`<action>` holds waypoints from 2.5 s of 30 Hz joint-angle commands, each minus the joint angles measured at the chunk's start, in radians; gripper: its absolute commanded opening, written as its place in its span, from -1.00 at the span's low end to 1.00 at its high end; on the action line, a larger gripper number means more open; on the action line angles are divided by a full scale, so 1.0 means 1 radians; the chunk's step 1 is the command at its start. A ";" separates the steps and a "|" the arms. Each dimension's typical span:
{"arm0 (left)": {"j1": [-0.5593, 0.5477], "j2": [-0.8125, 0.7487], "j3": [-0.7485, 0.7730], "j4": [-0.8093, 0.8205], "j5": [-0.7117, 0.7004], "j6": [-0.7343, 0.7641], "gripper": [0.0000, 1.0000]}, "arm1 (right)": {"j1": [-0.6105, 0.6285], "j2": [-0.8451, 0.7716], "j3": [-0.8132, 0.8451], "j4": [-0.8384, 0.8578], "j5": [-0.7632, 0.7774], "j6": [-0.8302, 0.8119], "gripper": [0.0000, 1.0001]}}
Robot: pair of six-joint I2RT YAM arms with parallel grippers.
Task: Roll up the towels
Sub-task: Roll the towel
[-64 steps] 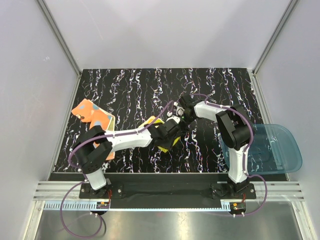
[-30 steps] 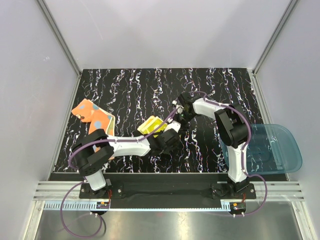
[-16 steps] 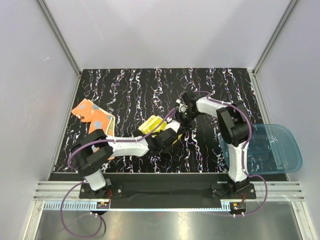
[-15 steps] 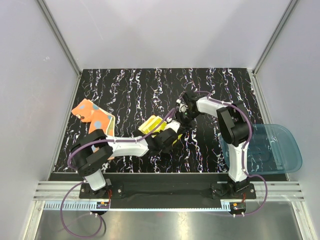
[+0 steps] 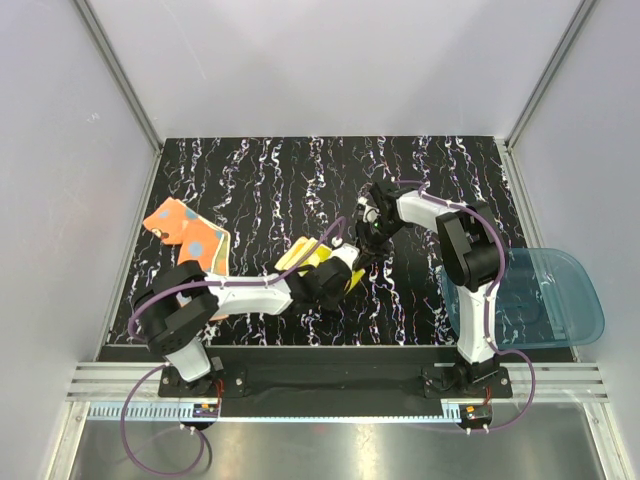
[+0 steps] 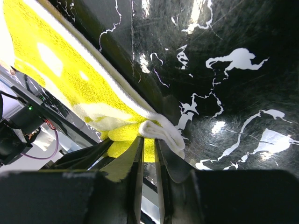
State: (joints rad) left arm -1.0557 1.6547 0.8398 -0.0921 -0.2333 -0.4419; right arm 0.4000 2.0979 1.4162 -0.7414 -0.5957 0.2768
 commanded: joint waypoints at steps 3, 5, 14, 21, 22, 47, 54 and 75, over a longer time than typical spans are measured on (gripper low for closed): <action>-0.006 -0.012 -0.033 -0.179 0.103 -0.021 -1.00 | -0.021 0.010 -0.011 0.053 0.135 -0.022 -0.56; -0.001 -0.022 -0.034 -0.175 0.112 -0.037 -1.00 | -0.021 0.001 -0.028 0.053 0.139 -0.022 -0.55; 0.062 -0.091 -0.071 -0.077 0.310 -0.138 -1.00 | -0.021 -0.056 -0.042 0.030 0.178 -0.016 -0.35; 0.132 -0.144 -0.165 0.084 0.515 -0.227 -1.00 | -0.023 -0.055 -0.023 0.008 0.194 -0.014 -0.30; 0.141 -0.150 -0.175 0.087 0.535 -0.236 -1.00 | -0.021 -0.056 -0.022 0.005 0.197 -0.014 -0.29; 0.551 0.002 -0.433 0.546 1.068 -0.787 -1.00 | -0.026 -0.363 -0.245 0.149 0.047 0.099 0.22; 0.625 0.051 -0.389 0.402 1.086 -0.696 -1.00 | 0.016 -0.484 -0.425 0.358 -0.062 0.168 0.34; 0.668 0.163 -0.255 0.141 1.065 -0.508 -1.00 | 0.145 -0.219 -0.457 0.626 0.004 0.157 0.50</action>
State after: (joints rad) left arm -0.3962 1.7676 0.5911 0.1421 0.8925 -0.9703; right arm 0.5350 1.8153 0.9565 -0.1829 -0.6559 0.4614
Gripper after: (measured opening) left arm 0.143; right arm 0.743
